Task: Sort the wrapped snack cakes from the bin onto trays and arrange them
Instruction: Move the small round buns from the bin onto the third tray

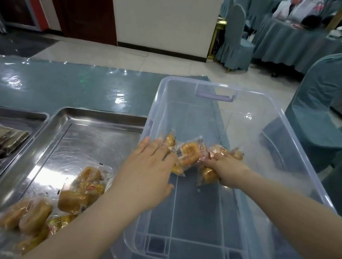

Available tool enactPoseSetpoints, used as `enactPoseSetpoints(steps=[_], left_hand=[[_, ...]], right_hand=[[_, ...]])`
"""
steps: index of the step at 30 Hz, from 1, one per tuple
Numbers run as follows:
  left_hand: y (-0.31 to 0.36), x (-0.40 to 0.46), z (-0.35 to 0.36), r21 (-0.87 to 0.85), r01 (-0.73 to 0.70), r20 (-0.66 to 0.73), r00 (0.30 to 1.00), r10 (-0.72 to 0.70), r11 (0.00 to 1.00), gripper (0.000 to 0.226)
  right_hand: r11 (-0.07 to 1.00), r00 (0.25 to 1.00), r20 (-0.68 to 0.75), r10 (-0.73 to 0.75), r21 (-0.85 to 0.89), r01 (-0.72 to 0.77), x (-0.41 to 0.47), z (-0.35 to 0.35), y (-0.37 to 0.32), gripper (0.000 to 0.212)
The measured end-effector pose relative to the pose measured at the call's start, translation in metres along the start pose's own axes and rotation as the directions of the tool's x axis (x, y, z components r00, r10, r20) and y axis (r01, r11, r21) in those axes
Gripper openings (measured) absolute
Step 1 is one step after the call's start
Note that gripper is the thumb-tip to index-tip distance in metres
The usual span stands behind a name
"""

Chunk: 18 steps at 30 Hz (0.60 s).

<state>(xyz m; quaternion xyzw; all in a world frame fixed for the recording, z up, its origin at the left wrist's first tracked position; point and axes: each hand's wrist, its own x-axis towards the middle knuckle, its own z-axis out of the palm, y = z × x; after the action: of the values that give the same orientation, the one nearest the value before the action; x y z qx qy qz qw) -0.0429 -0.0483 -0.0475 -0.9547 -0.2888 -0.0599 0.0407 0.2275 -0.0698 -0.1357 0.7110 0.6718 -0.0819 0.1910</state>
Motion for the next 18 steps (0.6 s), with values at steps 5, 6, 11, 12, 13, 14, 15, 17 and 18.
enactPoseSetpoints(steps=[5, 6, 11, 12, 13, 14, 15, 17, 18], left_hand=[[-0.002, 0.004, -0.004, -0.022, -0.001, 0.054, 0.999, 0.003, 1.0, 0.066], [-0.002, 0.005, -0.005, -0.033, 0.003, 0.068, 0.998, -0.001, 0.999, 0.064], [0.007, 0.036, -0.023, -0.314, 0.046, -0.006, 0.999, -0.051, 0.948, 0.041], [0.011, 0.049, -0.025, -0.378, 0.063, 0.011, 0.998, -0.063, 0.924, 0.042], [0.016, 0.062, -0.026, -0.413, 0.084, 0.044, 0.996, -0.072, 0.907, 0.045], [0.02, 0.077, -0.023, -0.425, 0.103, 0.081, 0.994, -0.075, 0.9, 0.048], [0.025, 0.092, -0.019, -0.421, 0.113, 0.117, 0.991, -0.07, 0.9, 0.051], [0.032, 0.121, -0.002, -0.405, 0.134, 0.191, 0.98, -0.06, 0.904, 0.056], [0.035, 0.133, 0.01, -0.399, 0.152, 0.227, 0.972, -0.063, 0.904, 0.058]], right_hand=[[0.999, 1.0, -0.002, 0.024, 0.023, -0.024, -0.026, -0.036, 0.0, 0.072], [0.999, 1.0, -0.005, 0.029, 0.025, -0.029, -0.03, -0.041, 0.0, 0.07], [0.989, 0.989, -0.098, 0.109, 0.109, -0.098, -0.046, -0.042, 0.005, 0.065], [0.983, 0.985, -0.097, 0.144, 0.13, -0.131, -0.047, -0.041, 0.005, 0.064], [0.977, 0.981, -0.082, 0.174, 0.142, -0.162, -0.046, -0.04, 0.005, 0.063], [0.971, 0.978, -0.059, 0.199, 0.147, -0.189, -0.045, -0.039, 0.004, 0.062], [0.965, 0.974, -0.033, 0.222, 0.151, -0.215, -0.043, -0.038, 0.003, 0.062], [0.951, 0.965, 0.0, 0.263, 0.169, -0.259, -0.041, -0.036, 0.003, 0.065], [0.945, 0.962, 0.011, 0.272, 0.184, -0.269, -0.04, -0.034, 0.003, 0.069]])
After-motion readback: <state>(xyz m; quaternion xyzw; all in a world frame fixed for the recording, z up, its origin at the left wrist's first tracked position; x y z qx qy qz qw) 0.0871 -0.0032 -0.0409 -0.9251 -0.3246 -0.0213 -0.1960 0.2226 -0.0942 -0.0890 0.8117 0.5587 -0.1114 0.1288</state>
